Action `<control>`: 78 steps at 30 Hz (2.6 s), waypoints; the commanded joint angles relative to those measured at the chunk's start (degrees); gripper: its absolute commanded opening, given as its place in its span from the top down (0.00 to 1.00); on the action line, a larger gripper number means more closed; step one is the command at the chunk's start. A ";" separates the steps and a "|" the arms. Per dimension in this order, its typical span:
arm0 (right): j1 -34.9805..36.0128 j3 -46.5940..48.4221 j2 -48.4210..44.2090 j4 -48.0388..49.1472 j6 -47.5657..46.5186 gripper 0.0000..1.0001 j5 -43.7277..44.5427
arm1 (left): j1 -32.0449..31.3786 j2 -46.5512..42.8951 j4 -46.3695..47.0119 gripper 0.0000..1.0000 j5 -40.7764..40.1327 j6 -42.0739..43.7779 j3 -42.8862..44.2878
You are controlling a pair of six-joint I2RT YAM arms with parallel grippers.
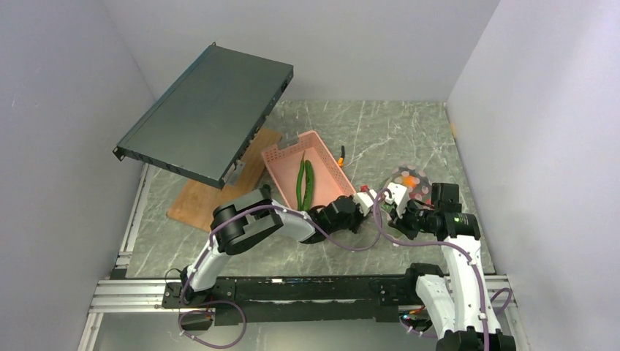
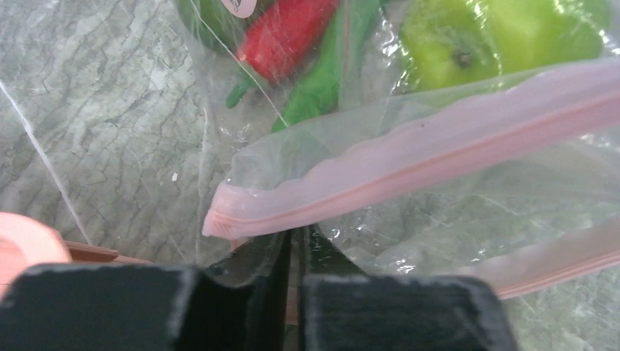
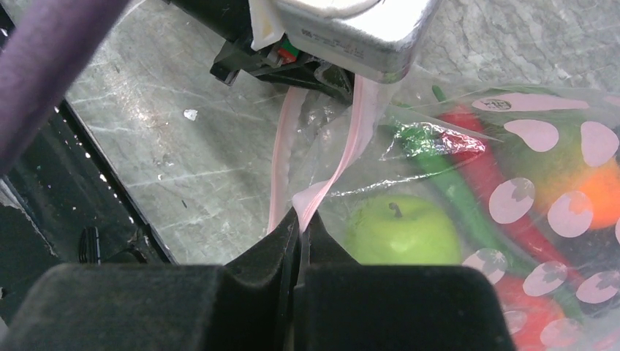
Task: Open the zip-top bag and remove the fake food
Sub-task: Pick up the fake vegetable from the zipper food storage bag.
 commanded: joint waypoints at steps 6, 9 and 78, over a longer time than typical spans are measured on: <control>-0.84 1.81 -1.02 -1.07 -1.63 1.00 -2.68 | -0.97 -7.02 -2.45 1.00 1.02 -1.18 -4.64; -0.94 1.83 -1.02 -0.84 -1.45 1.00 -2.59 | -1.99 -12.32 -3.51 1.00 1.37 -1.71 -6.67; -0.72 4.15 -1.66 -5.98 -5.47 1.00 -9.61 | -8.00 -6.81 25.63 0.55 1.75 24.40 -10.50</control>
